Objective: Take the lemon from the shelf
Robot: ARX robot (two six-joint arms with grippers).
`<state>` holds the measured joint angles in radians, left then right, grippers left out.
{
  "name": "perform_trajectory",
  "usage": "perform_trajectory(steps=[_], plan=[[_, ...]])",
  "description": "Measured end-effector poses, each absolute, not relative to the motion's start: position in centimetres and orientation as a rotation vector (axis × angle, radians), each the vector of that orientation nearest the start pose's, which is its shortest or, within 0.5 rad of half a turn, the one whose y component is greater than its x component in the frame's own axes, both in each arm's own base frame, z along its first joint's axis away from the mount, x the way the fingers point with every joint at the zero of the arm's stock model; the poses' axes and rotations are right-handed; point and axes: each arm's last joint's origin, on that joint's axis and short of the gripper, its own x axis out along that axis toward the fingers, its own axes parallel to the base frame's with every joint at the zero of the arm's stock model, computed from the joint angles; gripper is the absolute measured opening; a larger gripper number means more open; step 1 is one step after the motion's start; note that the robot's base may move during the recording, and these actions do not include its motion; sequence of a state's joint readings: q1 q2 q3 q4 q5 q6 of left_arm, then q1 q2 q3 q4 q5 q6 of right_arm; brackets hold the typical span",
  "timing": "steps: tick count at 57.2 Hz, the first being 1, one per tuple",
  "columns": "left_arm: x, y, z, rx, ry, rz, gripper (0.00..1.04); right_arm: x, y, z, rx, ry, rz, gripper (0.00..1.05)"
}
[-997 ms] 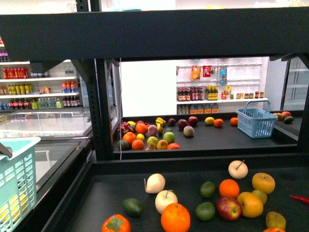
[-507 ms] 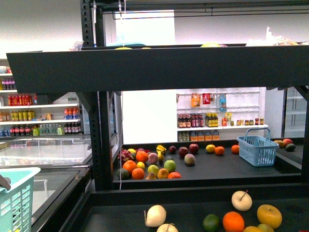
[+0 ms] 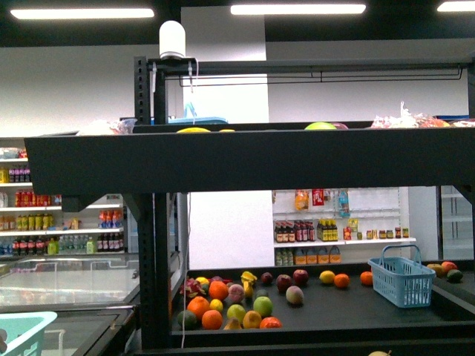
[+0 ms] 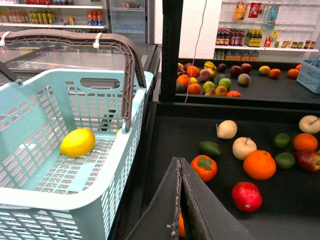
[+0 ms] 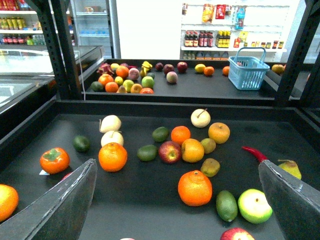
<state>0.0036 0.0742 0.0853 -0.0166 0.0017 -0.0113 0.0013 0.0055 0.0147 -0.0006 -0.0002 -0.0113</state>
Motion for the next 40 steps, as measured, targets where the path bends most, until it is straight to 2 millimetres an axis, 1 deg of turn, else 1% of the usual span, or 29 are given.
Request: perform_trajectory(steps=[19, 25, 37, 38, 40], plan=[[9.8, 0.0, 17.6, -0.011, 0.004, 0.002, 0.03, 9.7, 0.0, 16.8, -0.011, -0.009, 0.001, 0.97], [9.7, 0.0, 16.7, -0.011, 0.002, 0.003, 0.03, 9.7, 0.0, 16.8, -0.011, -0.009, 0.001, 0.97], [9.7, 0.0, 16.7, -0.011, -0.003, 0.003, 0.03, 9.7, 0.0, 16.8, -0.011, -0.009, 0.001, 0.97], [9.7, 0.0, 16.7, -0.012, -0.003, 0.003, 0.03, 9.7, 0.0, 16.8, -0.011, -0.009, 0.001, 0.97], [9.7, 0.0, 16.7, -0.011, -0.003, 0.003, 0.1, 9.7, 0.0, 16.8, -0.011, -0.009, 0.001, 0.97]])
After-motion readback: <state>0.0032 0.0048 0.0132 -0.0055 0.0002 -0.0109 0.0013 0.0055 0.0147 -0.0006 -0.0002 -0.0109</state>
